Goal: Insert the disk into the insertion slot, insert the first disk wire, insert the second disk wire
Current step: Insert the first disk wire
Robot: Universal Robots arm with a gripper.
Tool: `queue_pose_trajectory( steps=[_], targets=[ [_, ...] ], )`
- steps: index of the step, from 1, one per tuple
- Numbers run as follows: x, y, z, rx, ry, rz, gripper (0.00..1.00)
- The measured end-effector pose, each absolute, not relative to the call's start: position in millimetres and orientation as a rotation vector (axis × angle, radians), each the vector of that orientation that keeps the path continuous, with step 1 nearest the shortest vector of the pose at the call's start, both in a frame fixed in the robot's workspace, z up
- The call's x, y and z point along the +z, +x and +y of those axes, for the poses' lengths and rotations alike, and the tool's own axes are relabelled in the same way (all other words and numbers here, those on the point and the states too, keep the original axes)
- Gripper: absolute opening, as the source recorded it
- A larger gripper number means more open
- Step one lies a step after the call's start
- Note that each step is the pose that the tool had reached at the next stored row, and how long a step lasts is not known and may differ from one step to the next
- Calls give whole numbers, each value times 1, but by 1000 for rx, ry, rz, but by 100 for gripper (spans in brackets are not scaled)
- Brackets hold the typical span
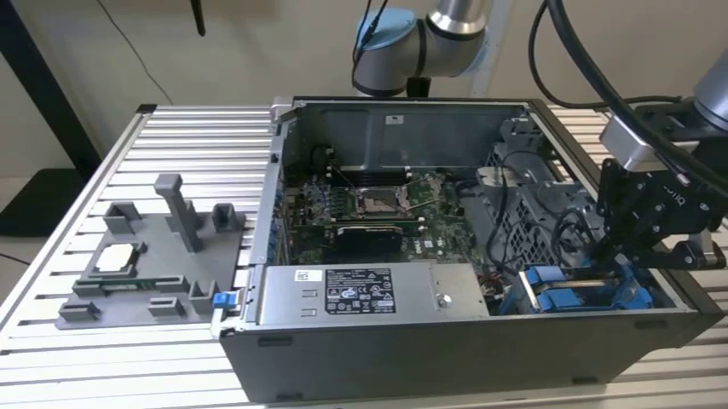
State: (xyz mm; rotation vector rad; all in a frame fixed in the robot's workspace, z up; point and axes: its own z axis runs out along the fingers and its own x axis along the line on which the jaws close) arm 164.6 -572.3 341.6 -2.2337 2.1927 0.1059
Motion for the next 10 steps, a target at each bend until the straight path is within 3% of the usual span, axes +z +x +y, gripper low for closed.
queue_pose_trajectory(
  steps=[10],
  targets=[
    [339, 165, -571, 104, -2228, 2187, 0]
  ],
)
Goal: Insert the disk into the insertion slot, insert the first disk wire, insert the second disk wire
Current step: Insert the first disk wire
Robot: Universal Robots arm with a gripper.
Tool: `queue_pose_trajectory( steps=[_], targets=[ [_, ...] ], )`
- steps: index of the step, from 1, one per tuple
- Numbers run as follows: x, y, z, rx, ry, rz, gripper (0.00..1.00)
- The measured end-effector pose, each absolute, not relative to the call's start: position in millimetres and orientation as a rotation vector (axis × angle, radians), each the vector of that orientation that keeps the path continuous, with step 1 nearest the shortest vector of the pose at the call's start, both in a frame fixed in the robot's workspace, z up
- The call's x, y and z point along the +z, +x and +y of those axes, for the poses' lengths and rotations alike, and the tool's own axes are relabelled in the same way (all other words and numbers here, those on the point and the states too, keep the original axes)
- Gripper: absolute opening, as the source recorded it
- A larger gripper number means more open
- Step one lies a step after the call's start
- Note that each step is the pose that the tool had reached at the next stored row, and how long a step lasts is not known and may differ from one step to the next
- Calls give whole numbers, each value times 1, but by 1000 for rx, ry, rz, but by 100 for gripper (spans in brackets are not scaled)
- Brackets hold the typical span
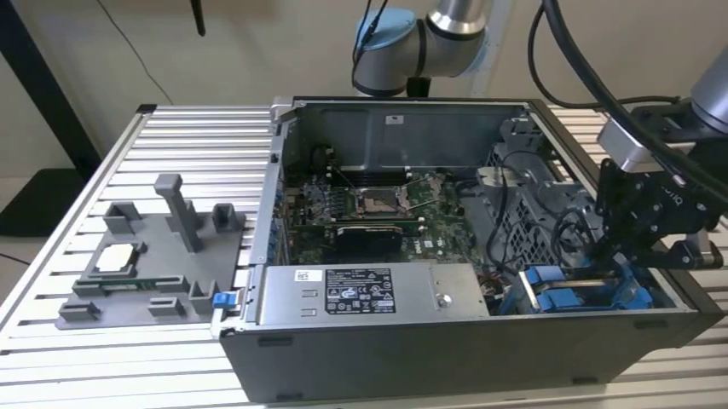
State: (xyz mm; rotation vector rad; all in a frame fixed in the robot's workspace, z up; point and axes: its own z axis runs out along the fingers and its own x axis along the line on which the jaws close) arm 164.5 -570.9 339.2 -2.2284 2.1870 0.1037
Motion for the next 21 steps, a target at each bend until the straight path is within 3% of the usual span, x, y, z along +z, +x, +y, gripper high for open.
queue_pose_trajectory(
  steps=[9, 10, 21],
  targets=[
    [331, 164, -571, 107, -2227, 2185, 0],
    [334, 164, -571, 110, -2226, 2184, 100],
    [379, 162, -571, 108, -2226, 2185, 100]
  ],
)
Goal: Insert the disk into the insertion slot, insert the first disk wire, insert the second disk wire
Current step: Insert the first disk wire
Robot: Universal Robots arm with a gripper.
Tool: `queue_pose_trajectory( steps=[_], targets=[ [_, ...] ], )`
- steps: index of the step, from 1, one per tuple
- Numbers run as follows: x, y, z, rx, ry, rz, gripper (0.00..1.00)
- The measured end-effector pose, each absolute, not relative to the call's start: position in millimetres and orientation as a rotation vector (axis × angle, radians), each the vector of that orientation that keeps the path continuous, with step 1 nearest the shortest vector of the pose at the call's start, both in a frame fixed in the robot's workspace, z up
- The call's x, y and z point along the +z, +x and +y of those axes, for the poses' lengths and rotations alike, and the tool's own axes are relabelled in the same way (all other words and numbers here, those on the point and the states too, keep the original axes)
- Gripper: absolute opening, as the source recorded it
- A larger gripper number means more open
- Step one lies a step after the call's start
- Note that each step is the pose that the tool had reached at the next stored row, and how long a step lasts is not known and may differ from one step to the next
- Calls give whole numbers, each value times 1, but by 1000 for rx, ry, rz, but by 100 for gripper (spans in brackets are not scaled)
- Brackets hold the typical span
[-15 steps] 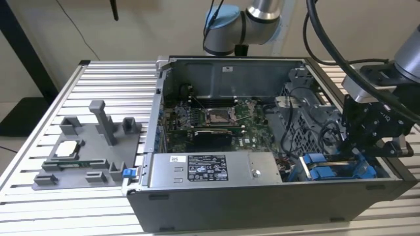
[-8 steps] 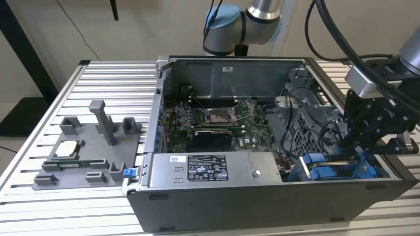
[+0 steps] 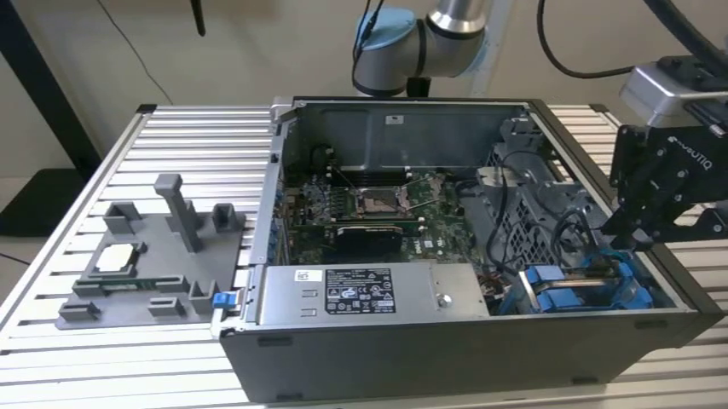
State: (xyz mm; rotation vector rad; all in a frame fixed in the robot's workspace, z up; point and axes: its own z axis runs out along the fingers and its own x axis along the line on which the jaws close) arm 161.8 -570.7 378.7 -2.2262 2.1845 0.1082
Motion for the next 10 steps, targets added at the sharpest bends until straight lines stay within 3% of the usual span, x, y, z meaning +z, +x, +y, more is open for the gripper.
queue_pose_trajectory(
  steps=[10],
  targets=[
    [379, 183, -571, 116, -2223, 2180, 100]
  ],
)
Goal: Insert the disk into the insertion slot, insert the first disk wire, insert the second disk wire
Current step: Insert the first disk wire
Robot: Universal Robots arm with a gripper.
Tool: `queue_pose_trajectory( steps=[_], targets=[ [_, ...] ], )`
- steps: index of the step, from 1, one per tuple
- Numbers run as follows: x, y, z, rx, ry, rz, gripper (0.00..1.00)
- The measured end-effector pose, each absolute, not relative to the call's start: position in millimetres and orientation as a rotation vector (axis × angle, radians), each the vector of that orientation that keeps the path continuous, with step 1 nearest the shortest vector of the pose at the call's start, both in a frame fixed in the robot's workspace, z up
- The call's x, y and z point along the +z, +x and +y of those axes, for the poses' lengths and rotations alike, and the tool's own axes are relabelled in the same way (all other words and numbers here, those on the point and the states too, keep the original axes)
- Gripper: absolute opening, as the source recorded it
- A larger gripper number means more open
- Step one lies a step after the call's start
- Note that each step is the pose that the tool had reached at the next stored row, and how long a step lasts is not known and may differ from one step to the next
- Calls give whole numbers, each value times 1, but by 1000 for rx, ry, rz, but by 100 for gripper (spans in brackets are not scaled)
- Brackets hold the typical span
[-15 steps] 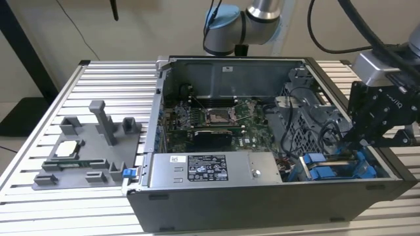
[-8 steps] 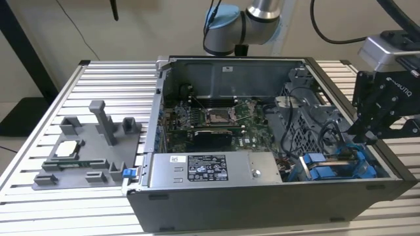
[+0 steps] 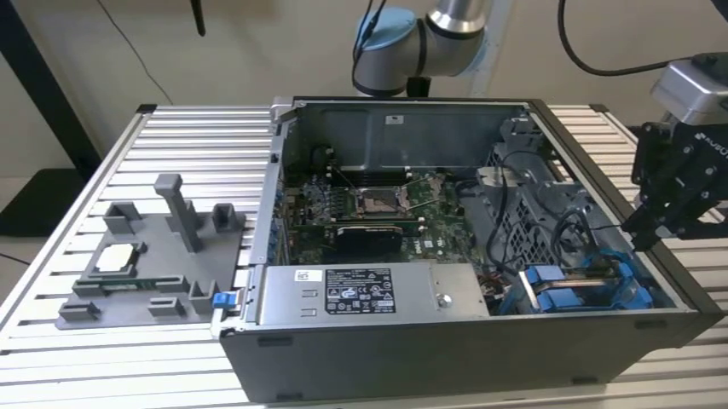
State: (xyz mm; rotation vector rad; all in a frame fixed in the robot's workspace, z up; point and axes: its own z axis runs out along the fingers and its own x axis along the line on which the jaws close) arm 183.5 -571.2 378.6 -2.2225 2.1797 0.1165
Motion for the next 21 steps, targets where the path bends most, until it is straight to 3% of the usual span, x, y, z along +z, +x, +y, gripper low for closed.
queue_pose_trajectory(
  steps=[12, 13, 21],
  targets=[
    [370, 193, -578, 168, -2195, 2155, 100],
    [369, 193, -578, 172, -2192, 2153, 0],
    [370, 191, -580, 174, -2189, 2155, 0]
  ],
)
